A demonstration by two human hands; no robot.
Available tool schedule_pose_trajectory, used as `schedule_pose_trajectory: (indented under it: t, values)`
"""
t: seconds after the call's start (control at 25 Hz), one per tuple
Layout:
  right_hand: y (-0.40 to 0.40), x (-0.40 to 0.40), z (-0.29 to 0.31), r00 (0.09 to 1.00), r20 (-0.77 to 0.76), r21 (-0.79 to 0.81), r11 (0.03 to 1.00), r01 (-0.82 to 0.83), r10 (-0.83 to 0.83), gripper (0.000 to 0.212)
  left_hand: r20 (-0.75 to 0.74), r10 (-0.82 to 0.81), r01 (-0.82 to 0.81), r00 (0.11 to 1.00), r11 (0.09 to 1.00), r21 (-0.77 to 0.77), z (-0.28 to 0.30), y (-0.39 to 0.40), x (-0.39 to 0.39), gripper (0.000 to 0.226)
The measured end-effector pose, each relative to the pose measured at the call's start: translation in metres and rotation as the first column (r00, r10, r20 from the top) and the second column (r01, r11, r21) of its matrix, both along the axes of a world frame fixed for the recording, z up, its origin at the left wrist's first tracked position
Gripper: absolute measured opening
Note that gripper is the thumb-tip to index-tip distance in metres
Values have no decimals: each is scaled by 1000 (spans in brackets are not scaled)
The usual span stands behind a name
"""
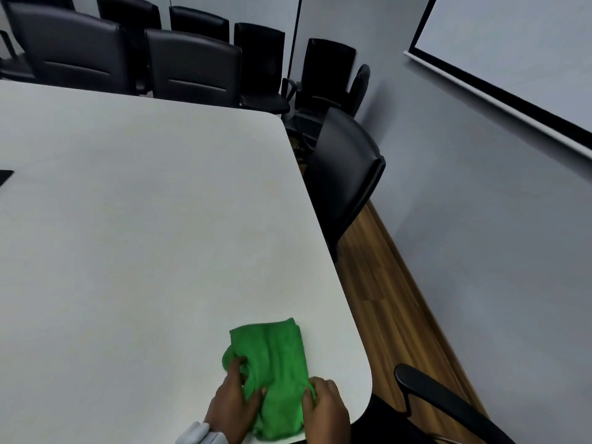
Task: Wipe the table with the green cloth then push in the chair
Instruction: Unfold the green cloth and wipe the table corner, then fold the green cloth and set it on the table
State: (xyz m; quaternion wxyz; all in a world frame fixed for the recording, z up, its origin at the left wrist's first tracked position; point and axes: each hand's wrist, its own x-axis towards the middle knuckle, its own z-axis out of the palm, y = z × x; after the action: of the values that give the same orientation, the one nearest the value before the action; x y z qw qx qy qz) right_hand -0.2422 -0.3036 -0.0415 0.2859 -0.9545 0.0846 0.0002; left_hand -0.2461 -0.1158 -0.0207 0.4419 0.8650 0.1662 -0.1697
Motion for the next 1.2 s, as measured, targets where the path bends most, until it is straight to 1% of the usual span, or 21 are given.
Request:
schedule_pose_trajectory:
  t: [0.12, 0.2, 0.32, 0.44, 0.48, 0.52, 0.56, 0.6, 0.64, 0.68, 0.76, 0.84, 0.92, 1.0, 1.04, 1.12, 1.16, 1.2]
  values:
    - [8, 53, 26, 993, 120, 39, 999, -1, -3, 21, 147, 84, -79, 985, 996, -40, 28, 8, 42, 73]
    - [17, 103, 49, 991, 132, 55, 998, -6, -1, 13, 217, 137, -126, 967, 990, -60, 46, 14, 86, 73]
    - [28, 178, 68, 992, 125, 25, 1000, -1, -2, 13, 265, 162, -152, 950, 987, -57, 63, 23, 157, 74]
    - [30, 224, 66, 998, 61, -36, 999, 4, -1, 22, 255, 143, -145, 956, 989, -12, 63, 31, 207, 83]
    - [29, 231, 62, 1000, 16, -86, 996, 0, 1, 31, 227, 113, -126, 967, 991, 46, 57, 33, 216, 89]
    - [27, 235, 59, 1000, -27, -158, 987, -2, -2, 43, 184, 65, -95, 981, 983, 155, 50, 36, 221, 96]
    - [24, 236, 55, 998, -60, -233, 973, 2, -16, 54, 130, 12, -51, 991, 952, 301, 42, 40, 222, 104]
    - [21, 234, 52, 998, -63, -287, 958, 11, -30, 62, 89, -35, -7, 995, 905, 425, 34, 45, 220, 109]
    - [15, 232, 49, 998, -45, -317, 948, 19, -35, 65, 86, -69, 16, 994, 862, 507, 26, 49, 216, 111]
    - [10, 229, 46, 999, -19, -332, 943, 21, -28, 66, 102, -86, 17, 991, 840, 542, 19, 54, 212, 111]
    - [0, 224, 44, 999, 36, -334, 943, 9, 3, 64, 159, -81, -18, 984, 843, 537, 12, 63, 206, 109]
    - [-6, 222, 48, 998, 59, -294, 956, -6, 24, 60, 214, -65, -55, 975, 857, 513, 14, 65, 201, 107]
    - [-9, 213, 61, 994, 94, -251, 968, -23, 48, 54, 278, -54, -83, 959, 884, 460, 28, 62, 195, 104]
    - [-15, 195, 84, 986, 148, -217, 975, -47, 81, 47, 362, -23, -123, 932, 919, 375, 51, 56, 183, 98]
    - [-18, 181, 93, 977, 182, -192, 979, -73, 109, 42, 392, -7, -136, 920, 932, 335, 62, 55, 174, 91]
    - [-38, 135, 124, 954, 260, -141, 983, -117, 151, 32, 432, 11, -127, 902, 962, 242, 99, 41, 141, 69]
    - [-57, 103, 143, 940, 295, -142, 981, -131, 168, 29, 427, 7, -104, 904, 973, 205, 119, 25, 118, 58]
    - [-76, 72, 161, 914, 347, -167, 973, -158, 208, 29, 416, 15, -94, 909, 981, 172, 136, 10, 95, 56]
